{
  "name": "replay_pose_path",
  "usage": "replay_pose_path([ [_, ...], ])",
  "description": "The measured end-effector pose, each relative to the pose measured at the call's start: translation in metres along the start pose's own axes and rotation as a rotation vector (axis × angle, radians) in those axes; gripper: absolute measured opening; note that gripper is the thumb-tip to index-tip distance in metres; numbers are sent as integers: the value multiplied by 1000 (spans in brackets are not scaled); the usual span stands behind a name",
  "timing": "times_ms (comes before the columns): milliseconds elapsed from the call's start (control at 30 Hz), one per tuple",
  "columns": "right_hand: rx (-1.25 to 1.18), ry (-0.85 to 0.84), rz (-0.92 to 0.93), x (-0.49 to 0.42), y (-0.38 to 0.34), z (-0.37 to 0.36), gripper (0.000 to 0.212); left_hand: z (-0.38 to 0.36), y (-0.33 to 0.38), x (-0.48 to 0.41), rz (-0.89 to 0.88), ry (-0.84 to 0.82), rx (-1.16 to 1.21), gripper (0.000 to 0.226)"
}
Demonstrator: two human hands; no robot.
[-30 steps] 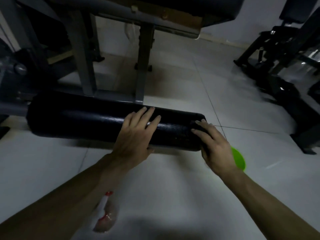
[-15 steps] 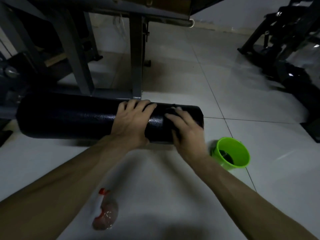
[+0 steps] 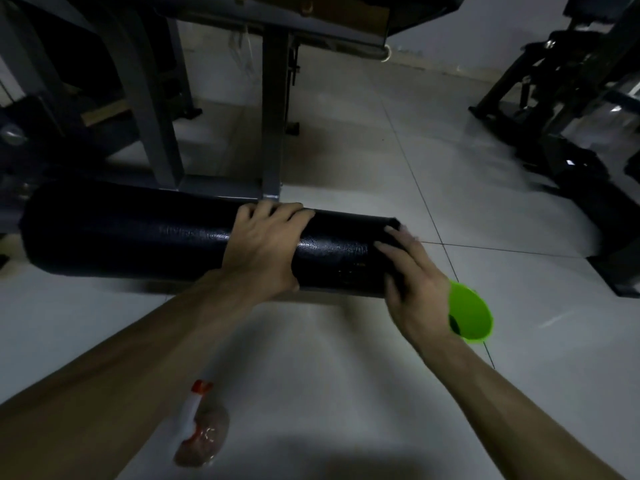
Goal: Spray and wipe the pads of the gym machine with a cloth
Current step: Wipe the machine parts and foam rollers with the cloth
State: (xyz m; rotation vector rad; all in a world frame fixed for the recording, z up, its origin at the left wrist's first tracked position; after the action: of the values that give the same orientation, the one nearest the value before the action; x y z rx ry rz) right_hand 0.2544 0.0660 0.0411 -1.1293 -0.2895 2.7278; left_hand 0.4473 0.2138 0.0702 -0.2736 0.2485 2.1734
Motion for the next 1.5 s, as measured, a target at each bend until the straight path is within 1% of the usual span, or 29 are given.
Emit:
replay_pose_path([
  [67,-46,-56,76,-30,-37,-32,43,3,0,-3,4,-26,-3,128],
  [133,-75,-116,115,-51,-66,-56,40,4,-3,-4,7,-60,40,137],
  [200,-63,-150,177,-57,-71,-56,37,6,-11,0,2,-86,109,142],
  [267,-1,-173,213,-44,-53,-35,40,10,-26,6,-14,-56,144,140],
  [333,74,-140,161,-22,-23,-6,46,15,-46,14,-29,-9,109,135],
  [400,114,-88,65,-4,0,19,51,21,-72,23,-25,29,58,130],
  [500,96,-38,-35,2,-2,19,55,28,-111,38,11,72,23,127],
  [600,14,-31,-18,-20,-41,-20,54,28,-134,50,74,76,25,128],
  [700,-48,-85,78,-56,-97,-70,52,23,-139,51,110,64,63,127],
  [767,-92,-130,154,-81,-133,-100,46,22,-141,50,106,71,82,125],
  [833,-111,-179,234,-95,-153,-115,41,22,-144,50,87,93,92,121],
  [900,-94,-228,308,-95,-147,-109,40,22,-146,50,84,94,110,120],
  [967,-34,-262,333,-81,-120,-84,46,20,-148,50,98,80,135,122],
  [1033,47,-245,281,-62,-84,-52,49,18,-150,49,91,70,159,122],
  [1100,112,-207,174,-44,-56,-23,50,18,-156,51,67,79,198,120],
  [1200,127,-150,52,-37,-52,-13,49,22,-183,66,98,133,219,119],
  [1267,79,-141,53,-49,-76,-35,53,23,-208,79,185,165,207,122],
  [1400,-16,-185,239,-92,-161,-112,49,24,-252,97,394,186,285,125],
  [1433,-35,-191,282,-103,-184,-131,46,22,-260,98,420,181,357,124],
  [1500,-69,-214,334,-126,-223,-163,40,15,-267,98,434,178,595,115],
])
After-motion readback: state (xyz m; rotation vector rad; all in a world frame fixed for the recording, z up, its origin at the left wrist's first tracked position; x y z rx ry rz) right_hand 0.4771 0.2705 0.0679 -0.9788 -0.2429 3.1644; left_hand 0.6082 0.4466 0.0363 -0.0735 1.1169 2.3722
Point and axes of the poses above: each hand's wrist, its own x-axis away from the middle knuckle, its own z-axis out of the back of the hand, y = z × x, the point moved 3 cm from there along -x, towards the middle knuckle, and after that the axes turned 8 degrees about z, right-handed, at the moved point
